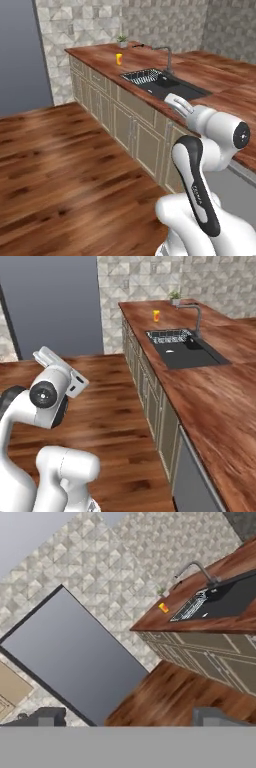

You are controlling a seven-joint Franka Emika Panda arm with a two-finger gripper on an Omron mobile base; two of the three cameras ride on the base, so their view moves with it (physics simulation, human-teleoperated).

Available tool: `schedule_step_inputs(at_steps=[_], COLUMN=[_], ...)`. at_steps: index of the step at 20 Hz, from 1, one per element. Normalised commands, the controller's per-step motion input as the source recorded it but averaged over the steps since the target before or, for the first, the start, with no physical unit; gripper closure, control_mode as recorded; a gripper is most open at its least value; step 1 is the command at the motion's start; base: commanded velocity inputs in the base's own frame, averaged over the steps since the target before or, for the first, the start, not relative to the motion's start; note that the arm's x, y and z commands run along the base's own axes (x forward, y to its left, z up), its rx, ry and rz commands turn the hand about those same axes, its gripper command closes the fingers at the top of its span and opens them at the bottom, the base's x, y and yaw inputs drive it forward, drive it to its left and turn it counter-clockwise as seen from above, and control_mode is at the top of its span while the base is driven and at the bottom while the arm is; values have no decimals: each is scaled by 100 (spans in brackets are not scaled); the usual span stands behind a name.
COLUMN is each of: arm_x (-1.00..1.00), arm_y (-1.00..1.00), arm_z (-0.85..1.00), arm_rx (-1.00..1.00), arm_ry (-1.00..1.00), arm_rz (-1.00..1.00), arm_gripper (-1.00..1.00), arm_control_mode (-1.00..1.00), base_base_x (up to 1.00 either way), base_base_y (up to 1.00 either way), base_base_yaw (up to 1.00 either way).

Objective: Move the cup from next to the sink to the open cabinet. Then, move the bowl with the potato to the fridge to clear the area for faucet cleaning.

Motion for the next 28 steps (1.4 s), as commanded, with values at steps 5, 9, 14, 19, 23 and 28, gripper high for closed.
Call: schedule_step_inputs(at_steps=[5,9,14,19,23,28], arm_x=[0,0,0,0,0,0], arm_y=[0,0,0,0,0,0], arm_z=[0,0,0,0,0,0], arm_rx=[0,0,0,0,0,0], arm_ry=[0,0,0,0,0,0], arm_rz=[0,0,0,0,0,0], arm_gripper=[-100,-100,-100,-100,-100,-100], arm_control_mode=[100,100,100,100,100,100], base_base_x=[100,100,100,78,58,30], base_base_y=[100,100,100,100,100,100], base_base_yaw=[-44,-45,-42,-38,-37,-35])
